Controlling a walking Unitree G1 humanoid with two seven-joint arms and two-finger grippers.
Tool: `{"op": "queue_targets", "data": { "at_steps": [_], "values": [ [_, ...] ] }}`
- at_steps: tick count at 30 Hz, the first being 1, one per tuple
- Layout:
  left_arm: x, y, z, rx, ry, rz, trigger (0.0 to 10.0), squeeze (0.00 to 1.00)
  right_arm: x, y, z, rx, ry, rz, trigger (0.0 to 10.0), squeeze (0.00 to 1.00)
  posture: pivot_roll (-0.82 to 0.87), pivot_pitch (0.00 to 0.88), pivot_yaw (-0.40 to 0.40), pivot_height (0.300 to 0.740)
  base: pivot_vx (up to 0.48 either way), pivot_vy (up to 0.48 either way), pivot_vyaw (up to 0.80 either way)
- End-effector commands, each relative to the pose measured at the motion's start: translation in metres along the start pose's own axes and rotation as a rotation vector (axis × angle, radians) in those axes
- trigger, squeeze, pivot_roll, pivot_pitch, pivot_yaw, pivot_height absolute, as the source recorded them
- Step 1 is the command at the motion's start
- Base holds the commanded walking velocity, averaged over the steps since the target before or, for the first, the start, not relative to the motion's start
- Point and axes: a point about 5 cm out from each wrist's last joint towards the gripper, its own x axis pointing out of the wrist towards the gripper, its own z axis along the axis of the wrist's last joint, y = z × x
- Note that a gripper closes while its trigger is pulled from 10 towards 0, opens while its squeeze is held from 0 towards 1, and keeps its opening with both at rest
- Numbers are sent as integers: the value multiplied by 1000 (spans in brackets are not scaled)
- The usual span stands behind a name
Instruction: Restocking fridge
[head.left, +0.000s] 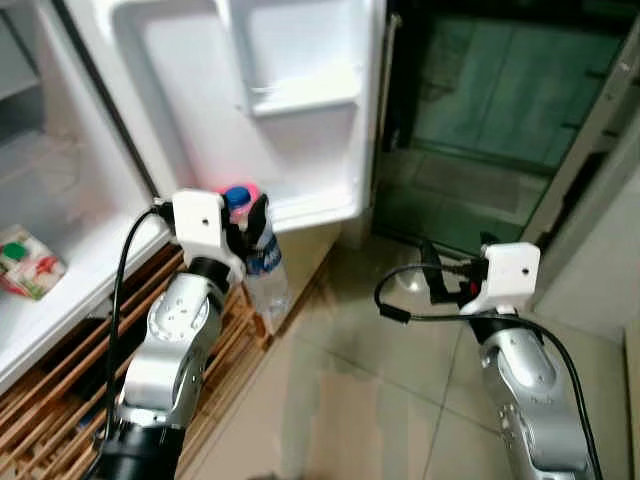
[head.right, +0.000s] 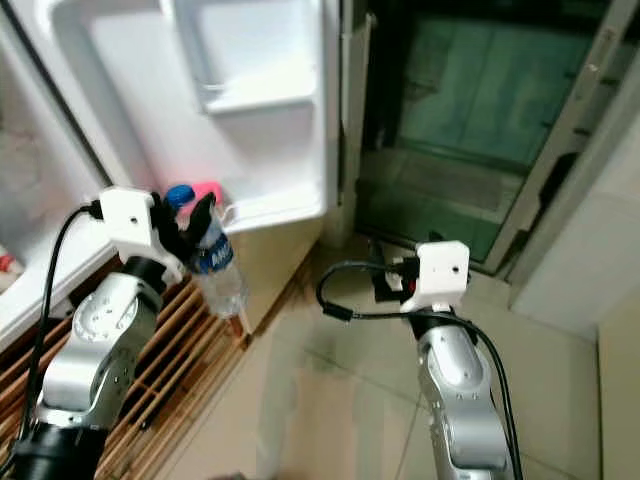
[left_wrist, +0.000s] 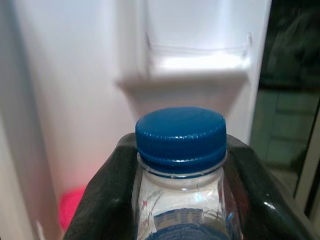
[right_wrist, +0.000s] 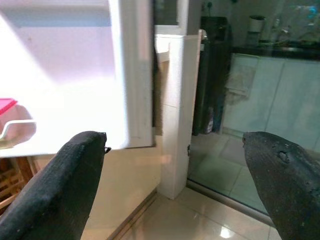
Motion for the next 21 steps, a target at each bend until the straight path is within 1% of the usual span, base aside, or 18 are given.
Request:
{"op": "queue_targets", "data": {
  "at_steps": [1, 3, 4, 5, 6, 7, 9, 12, 13, 17, 21],
  "values": [
    [8, -6, 41, 5, -183, -44, 10000, 0, 2, 3, 2, 0, -16, 5, 10000, 0, -133, 0, 82, 740, 480, 0, 0],
    [11, -9, 61, -6, -269, -57, 10000, 0, 1, 4, 1, 2, -17, 8, 10000, 0, -131, 0, 83, 740, 480, 0, 0],
    [11, -9, 61, -6, -269, -57, 10000, 0, 1, 4, 1, 2, -17, 8, 10000, 0, -131, 0, 83, 740, 480, 0, 0],
    [15, -8, 73, -26, -318, -53, 10000, 0, 1, 4, 1, 2, -19, 12, 10000, 0, -131, 0, 86, 740, 458, 0, 0],
    [17, -7, 78, -33, -337, -52, 10000, 0, 1, 4, 1, 4, -21, 16, 10000, 0, -131, 0, 86, 740, 450, 0, 0],
    [18, -7, 81, -37, -347, -51, 10000, 0, 1, 5, 1, 5, -22, 19, 10000, 0, -131, 0, 86, 740, 0, 0, 0],
    [23, -11, 87, -27, -364, -78, 10000, 0, 2, 6, 2, 6, -26, 27, 10000, 0, -130, 0, 87, 740, 0, 0, 0],
    [25, -13, 88, -24, -364, -91, 10000, 0, 2, 7, 2, 6, -28, 30, 10000, 0, -130, 0, 87, 740, 0, 0, 0],
    [27, -14, 87, -23, -354, -95, 10000, 0, 2, 8, 2, 4, -30, 33, 10000, 0, -130, 0, 89, 740, 0, 0, 0],
    [30, -12, 78, -59, -301, -85, 10000, 0, 2, 9, 5, -14, -49, 40, 10000, 0, -140, 0, 99, 740, 0, 0, 0],
    [29, -12, 74, -69, -288, -89, 10000, 0, 0, 8, 4, -14, -43, 38, 10000, 0, -142, 0, 96, 740, 0, 0, 678]
  ]
}}
